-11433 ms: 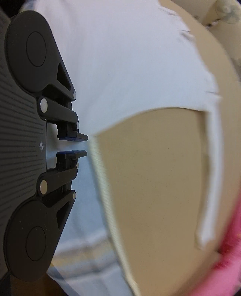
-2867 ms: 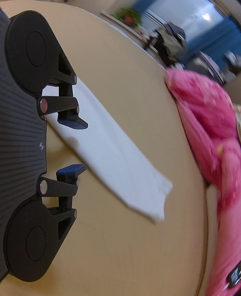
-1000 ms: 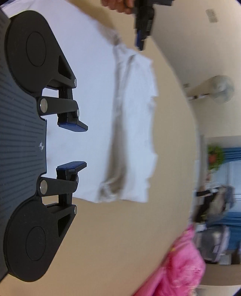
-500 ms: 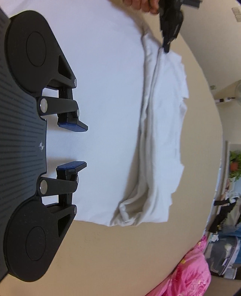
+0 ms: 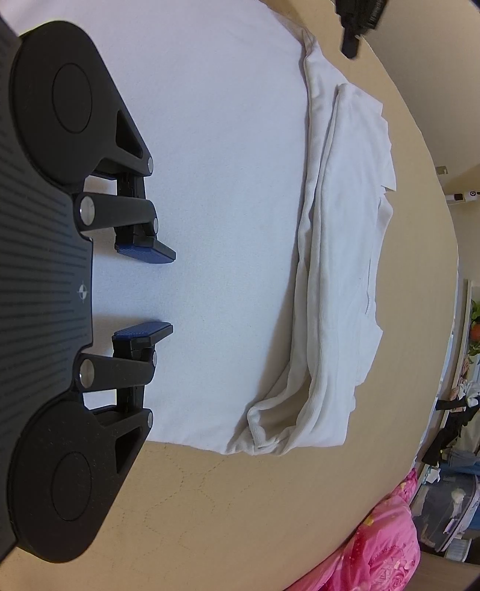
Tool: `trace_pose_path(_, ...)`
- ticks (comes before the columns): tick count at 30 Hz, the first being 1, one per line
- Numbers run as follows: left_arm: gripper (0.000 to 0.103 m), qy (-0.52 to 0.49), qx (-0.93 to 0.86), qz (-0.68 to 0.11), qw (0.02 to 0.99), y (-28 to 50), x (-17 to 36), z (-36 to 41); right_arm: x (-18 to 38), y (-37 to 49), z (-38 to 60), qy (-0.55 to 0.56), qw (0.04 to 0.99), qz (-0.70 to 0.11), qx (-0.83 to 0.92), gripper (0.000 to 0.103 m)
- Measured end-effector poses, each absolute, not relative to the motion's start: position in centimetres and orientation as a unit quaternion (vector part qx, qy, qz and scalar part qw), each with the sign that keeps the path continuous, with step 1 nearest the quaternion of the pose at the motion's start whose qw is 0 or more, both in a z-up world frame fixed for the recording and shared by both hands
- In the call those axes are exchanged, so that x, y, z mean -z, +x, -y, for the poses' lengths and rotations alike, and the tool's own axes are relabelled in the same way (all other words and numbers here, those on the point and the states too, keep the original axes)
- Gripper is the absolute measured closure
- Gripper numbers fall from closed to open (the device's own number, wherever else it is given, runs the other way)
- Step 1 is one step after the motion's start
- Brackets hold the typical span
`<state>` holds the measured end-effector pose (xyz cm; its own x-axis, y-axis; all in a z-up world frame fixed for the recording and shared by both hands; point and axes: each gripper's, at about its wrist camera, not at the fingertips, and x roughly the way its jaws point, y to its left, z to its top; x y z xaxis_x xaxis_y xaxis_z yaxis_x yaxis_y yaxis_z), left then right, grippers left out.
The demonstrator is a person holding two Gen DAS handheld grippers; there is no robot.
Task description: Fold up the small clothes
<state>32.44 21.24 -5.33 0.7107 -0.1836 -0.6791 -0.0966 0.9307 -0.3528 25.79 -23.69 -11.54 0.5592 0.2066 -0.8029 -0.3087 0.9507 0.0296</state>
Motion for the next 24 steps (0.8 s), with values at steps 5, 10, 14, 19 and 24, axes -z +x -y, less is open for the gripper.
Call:
trace_pose_path(5, 0.054, -0.147, 0.016, -0.343, 0.928, 33.8, 6.7, -19.6, 11.6, 25.7, 23.6, -0.061, 0.882, -0.445, -0.146, 0.066)
trace_pose_path(10, 0.091, -0.091, 0.024, -0.350, 0.932, 34.8, 9.4, -17.4, 11.7, 25.8, 23.5, -0.060, 0.881, -0.445, -0.148, 0.066)
trace_pose_path(14, 0.099, -0.061, 0.022, -0.342, 0.937, 34.5, 9.1, -16.7, 11.7, 25.9, 23.4, -0.063, 0.881, -0.444, -0.148, 0.066)
trace_pose_path(19, 0.099, -0.063, 0.022, -0.324, 0.944, 33.1, 6.9, -16.3, 11.7, 25.8, 23.4, -0.065, 0.881, -0.444, -0.149, 0.066)
trace_pose_path(24, 0.100, -0.064, 0.013, -0.325, 0.944, 31.6, 5.2, -16.0, 11.7, 26.0, 23.2, -0.069, 0.880, -0.445, -0.149, 0.066)
